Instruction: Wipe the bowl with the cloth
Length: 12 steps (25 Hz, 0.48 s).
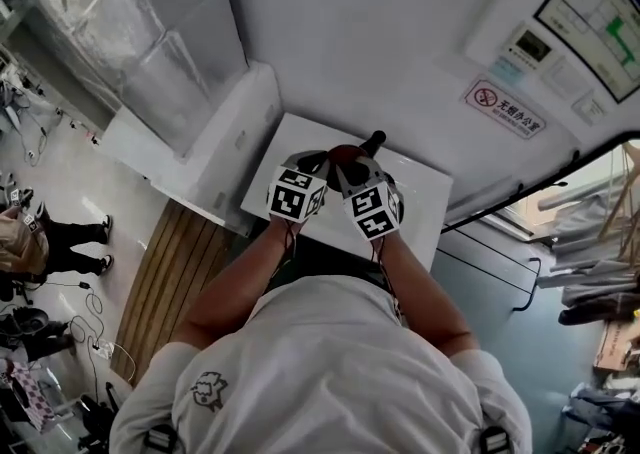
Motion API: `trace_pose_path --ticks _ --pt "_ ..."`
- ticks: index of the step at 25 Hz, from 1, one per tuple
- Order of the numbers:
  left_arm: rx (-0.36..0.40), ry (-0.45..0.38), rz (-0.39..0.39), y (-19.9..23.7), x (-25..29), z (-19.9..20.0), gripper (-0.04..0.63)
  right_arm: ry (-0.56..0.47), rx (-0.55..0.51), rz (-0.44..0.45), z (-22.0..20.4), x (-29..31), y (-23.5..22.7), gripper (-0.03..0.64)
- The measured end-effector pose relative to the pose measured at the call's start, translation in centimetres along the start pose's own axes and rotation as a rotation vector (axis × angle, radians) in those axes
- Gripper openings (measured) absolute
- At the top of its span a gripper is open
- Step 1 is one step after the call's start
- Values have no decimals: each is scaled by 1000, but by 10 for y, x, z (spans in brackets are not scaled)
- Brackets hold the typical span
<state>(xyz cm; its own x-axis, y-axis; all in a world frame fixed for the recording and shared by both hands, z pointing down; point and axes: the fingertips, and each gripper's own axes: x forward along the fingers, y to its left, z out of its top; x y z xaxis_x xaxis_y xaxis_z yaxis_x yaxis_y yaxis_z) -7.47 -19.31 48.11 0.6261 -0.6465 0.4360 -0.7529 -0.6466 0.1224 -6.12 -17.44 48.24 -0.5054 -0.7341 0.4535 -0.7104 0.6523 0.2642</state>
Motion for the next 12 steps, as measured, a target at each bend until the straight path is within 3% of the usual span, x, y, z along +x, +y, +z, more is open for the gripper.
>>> trace_pose_path --ticks 7,12 --pt "58 -34 33 8 -15 16 23 49 -62 36 12 11 12 48" --pt "50 -46 40 17 -18 20 25 101 -86 106 3 17 30 48"
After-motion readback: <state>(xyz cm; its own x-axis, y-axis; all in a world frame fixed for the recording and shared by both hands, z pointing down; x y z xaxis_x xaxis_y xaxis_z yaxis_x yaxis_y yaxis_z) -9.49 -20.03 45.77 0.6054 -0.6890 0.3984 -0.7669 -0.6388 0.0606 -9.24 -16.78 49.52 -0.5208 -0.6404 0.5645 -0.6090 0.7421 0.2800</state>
